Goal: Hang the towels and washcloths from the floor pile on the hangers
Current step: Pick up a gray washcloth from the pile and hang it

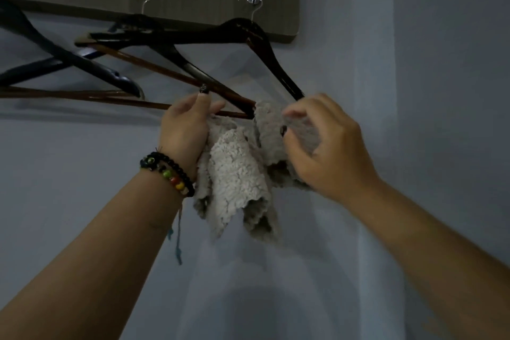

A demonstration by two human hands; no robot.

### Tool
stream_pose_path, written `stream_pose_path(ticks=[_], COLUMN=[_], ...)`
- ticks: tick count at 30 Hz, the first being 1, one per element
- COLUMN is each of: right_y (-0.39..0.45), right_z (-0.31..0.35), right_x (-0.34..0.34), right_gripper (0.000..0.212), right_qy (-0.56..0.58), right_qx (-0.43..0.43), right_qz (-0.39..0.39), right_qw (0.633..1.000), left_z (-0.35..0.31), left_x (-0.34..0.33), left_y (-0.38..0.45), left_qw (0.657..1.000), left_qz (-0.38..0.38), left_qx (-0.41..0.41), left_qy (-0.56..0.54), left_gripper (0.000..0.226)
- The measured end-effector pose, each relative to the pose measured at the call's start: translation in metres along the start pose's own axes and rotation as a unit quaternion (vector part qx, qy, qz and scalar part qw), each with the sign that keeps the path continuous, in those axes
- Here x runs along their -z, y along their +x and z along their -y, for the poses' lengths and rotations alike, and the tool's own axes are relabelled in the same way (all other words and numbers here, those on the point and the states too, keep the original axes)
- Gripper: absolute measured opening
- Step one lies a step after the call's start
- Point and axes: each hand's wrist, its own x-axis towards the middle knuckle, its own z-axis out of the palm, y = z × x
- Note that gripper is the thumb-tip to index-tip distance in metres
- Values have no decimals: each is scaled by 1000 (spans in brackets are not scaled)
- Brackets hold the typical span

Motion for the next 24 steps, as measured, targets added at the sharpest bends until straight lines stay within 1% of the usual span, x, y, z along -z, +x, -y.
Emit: stream_pose_path(ticks=[2, 3, 5, 6, 7, 8, 9, 10, 12, 14, 15, 16, 18, 20, 22, 24], right_y=[-32, -48, -75, -86, -96, -106, -116, -126, -146, -164, -171, -179, -194, -206, -216, -224], right_z=[25, 38, 62, 73, 81, 88, 94, 100, 109, 116, 118, 119, 121, 126, 135, 147], right_x=[0, 1, 3, 4, 7, 8, 10, 12, 15, 22, 26, 30, 37, 43, 47, 50], right_gripper=[20, 23, 40, 46, 49, 51, 54, 59, 63, 47, 39, 33, 29, 24, 19, 14], right_qy=[68, 104, 169, 208, 263, 324, 377, 411, 443, 450, 442, 423, 390, 377, 369, 361], right_qx=[-81, -126, -228, -285, -341, -390, -425, -446, -489, -529, -537, -539, -544, -553, -551, -554], right_qz=[2, 12, 47, 71, 93, 111, 122, 125, 119, 111, 111, 119, 141, 162, 189, 209], right_qw=[994, 987, 958, 933, 898, 855, 814, 785, 742, 710, 710, 719, 729, 725, 724, 721], left_z=[3, 5, 9, 11, 14, 16, 19, 22, 32, 44, 49, 55, 66, 75, 84, 90], left_x=[4, 6, 9, 11, 12, 14, 16, 18, 25, 34, 38, 42, 51, 61, 70, 77], left_y=[-18, -29, -56, -70, -85, -101, -116, -129, -157, -183, -197, -210, -237, -262, -285, -305], left_qw=[999, 998, 996, 995, 994, 992, 990, 988, 984, 981, 981, 980, 978, 976, 976, 979], left_qz=[-9, -12, -21, -30, -39, -48, -59, -71, -102, -138, -151, -162, -172, -180, -168, -119], left_qx=[19, 26, 35, 38, 39, 41, 44, 51, 69, 77, 80, 85, 104, 120, 123, 125], left_qy=[-34, -49, -74, -87, -97, -107, -118, -129, -132, -111, -93, -75, -47, -8, 59, 111], left_gripper=[21, 24, 28, 27, 25, 22, 20, 19, 19, 18, 19, 20, 21, 13, 5, 4])
